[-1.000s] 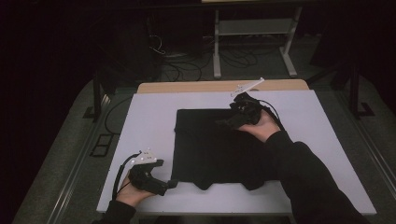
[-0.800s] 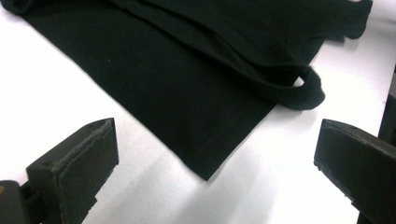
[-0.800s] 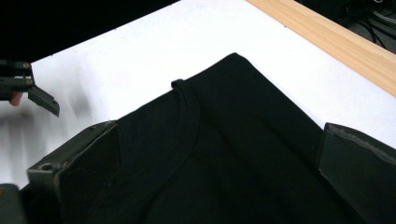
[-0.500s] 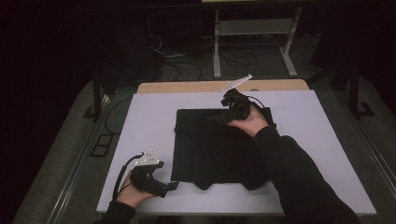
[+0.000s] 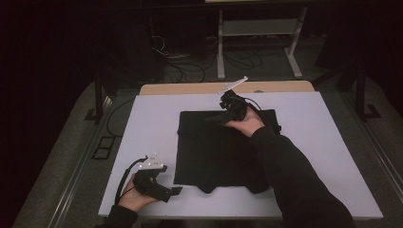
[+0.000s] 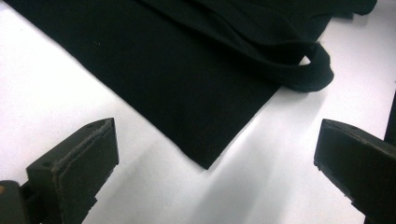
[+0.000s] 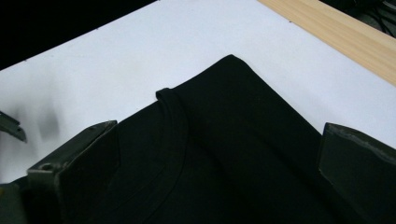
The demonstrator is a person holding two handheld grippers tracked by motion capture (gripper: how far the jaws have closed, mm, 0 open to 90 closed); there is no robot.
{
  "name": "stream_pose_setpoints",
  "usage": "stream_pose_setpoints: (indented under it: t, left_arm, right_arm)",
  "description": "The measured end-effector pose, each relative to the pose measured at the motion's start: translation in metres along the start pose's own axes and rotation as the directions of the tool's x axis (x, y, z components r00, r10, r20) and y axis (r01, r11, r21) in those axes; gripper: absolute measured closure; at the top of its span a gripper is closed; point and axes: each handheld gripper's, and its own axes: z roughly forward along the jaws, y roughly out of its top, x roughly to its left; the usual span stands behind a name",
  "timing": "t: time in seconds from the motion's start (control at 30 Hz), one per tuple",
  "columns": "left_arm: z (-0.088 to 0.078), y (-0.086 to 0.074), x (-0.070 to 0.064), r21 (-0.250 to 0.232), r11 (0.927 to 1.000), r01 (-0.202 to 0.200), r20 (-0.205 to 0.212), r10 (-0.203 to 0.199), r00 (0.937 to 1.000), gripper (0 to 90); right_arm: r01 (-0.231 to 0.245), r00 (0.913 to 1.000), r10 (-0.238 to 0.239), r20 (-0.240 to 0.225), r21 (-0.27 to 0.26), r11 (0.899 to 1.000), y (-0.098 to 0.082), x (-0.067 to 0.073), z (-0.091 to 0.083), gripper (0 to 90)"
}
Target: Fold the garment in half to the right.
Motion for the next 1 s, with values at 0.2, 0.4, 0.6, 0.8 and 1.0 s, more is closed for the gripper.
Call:
stream_pose_setpoints:
  t: [0.2,0.4,0.6,0.8,1.0]
  left_arm:
    - [0.002,-0.001,0.000,0.011,0.9999,0.001,-0.003,-0.001,1.0000,0.0]
    - [0.004,-0.001,0.000,0.021,0.9998,-0.006,-0.005,0.006,1.0000,0.0]
    - [0.004,-0.001,-0.001,0.029,0.9996,-0.006,-0.006,0.006,1.0000,0.0]
    - [0.006,-0.002,-0.001,0.035,0.9994,-0.001,-0.005,0.001,1.0000,0.0]
    - [0.007,-0.002,-0.002,0.042,0.9991,-0.004,0.001,0.004,1.0000,2.5]
  right_arm:
    - [-0.005,1.0000,0.005,0.000,0.016,1.000,0.002,-0.005,0.015,0.0]
    - [-0.001,0.9999,0.000,0.012,0.008,1.000,0.005,-0.006,0.028,1.3]
    - [-0.007,0.9999,0.006,0.012,0.016,1.000,0.009,-0.008,0.040,1.4]
    - [-0.003,0.9999,0.003,0.010,0.028,1.000,0.017,-0.007,0.053,1.5]
    - [-0.001,1.0000,0.000,0.007,0.046,0.999,0.024,-0.006,0.068,1.5]
